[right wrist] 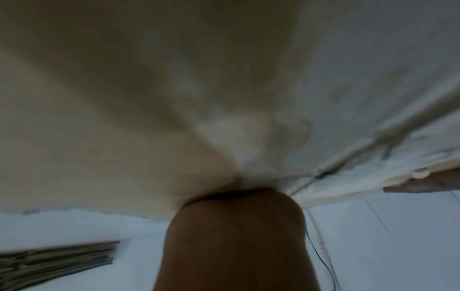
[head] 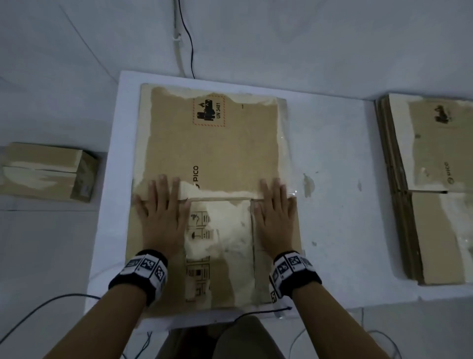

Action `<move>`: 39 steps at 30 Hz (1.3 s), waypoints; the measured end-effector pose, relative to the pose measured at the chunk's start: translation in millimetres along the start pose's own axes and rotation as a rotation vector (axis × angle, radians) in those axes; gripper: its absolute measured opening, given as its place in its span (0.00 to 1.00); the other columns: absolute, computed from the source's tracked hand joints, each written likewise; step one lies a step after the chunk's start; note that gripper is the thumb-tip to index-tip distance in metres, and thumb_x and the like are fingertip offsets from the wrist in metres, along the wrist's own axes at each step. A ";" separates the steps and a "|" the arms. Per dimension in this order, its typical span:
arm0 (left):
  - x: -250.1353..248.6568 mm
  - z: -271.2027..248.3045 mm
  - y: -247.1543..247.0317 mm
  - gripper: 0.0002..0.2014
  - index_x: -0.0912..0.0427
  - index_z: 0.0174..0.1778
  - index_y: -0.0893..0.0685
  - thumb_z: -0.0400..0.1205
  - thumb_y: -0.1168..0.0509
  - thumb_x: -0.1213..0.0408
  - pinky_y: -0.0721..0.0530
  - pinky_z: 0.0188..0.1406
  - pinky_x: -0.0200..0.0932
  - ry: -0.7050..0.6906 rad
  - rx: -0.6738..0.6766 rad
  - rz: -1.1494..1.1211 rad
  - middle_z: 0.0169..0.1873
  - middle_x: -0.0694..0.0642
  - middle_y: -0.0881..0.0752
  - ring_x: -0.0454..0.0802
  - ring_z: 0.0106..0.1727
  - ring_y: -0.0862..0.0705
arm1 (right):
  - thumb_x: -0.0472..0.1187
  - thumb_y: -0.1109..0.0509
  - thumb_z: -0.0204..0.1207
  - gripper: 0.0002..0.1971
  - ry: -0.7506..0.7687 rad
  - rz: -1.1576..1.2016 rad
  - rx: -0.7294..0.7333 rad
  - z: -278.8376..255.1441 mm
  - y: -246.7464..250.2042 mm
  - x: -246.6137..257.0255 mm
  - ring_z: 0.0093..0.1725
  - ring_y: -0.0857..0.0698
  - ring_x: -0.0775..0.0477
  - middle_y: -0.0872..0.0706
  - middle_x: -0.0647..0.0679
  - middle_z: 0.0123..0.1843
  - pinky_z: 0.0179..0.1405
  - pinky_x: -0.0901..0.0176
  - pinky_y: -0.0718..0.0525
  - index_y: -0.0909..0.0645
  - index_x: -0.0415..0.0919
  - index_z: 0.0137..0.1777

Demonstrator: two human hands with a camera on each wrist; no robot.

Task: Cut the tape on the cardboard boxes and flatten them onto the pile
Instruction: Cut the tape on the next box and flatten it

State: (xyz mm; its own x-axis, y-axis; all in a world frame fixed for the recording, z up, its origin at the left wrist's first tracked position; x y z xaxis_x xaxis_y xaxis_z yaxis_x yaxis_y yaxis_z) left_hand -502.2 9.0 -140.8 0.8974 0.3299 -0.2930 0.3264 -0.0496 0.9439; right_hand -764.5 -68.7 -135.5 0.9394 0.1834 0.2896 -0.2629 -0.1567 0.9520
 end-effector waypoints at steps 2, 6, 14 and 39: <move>0.9 2.2 -3.1 0.32 0.50 0.85 0.56 0.86 0.61 0.44 0.63 0.79 0.70 -0.005 0.003 0.024 0.85 0.57 0.58 0.58 0.85 0.60 | 0.59 0.59 0.85 0.30 -0.001 -0.015 -0.018 0.0 -2.9 -0.8 0.88 0.56 0.49 0.53 0.50 0.89 0.85 0.37 0.56 0.53 0.57 0.87; 0.4 7.1 -3.4 0.33 0.52 0.85 0.54 0.85 0.62 0.42 0.74 0.78 0.62 -0.044 0.006 0.005 0.85 0.58 0.59 0.59 0.84 0.61 | 0.61 0.58 0.84 0.32 0.010 0.032 -0.017 2.2 -3.2 -3.6 0.88 0.54 0.49 0.52 0.50 0.89 0.85 0.38 0.56 0.50 0.55 0.87; 36.7 -33.3 2.2 0.32 0.48 0.85 0.53 0.84 0.59 0.42 0.57 0.81 0.66 0.139 -0.061 -0.077 0.85 0.61 0.53 0.59 0.85 0.57 | 0.63 0.54 0.84 0.34 -0.033 0.010 -0.067 -25.3 5.6 -24.5 0.88 0.57 0.49 0.54 0.49 0.89 0.85 0.40 0.58 0.52 0.53 0.88; 66.8 19.3 42.9 0.34 0.69 0.67 0.25 0.79 0.35 0.41 0.25 0.64 0.56 0.581 0.028 -0.604 0.63 0.69 0.19 0.68 0.63 0.21 | 0.51 0.18 0.66 0.36 -0.624 0.671 0.130 15.1 28.4 -85.3 0.64 0.19 0.39 0.18 0.42 0.63 0.66 0.46 0.20 0.24 0.36 0.72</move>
State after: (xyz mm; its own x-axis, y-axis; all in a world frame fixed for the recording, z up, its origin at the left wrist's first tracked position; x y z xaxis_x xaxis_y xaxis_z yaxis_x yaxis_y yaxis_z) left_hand -422.5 10.7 -122.8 0.2726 0.7403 -0.6145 0.7155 0.2710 0.6439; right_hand -848.8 -103.5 -134.6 0.5575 -0.5355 0.6344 -0.8034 -0.1555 0.5747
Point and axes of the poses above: each hand's wrist, its own z-axis towards the middle knuckle, its own y-axis out of the back of the hand, x = y × z, the point moved 8 cm from there along z, towards the middle knuckle
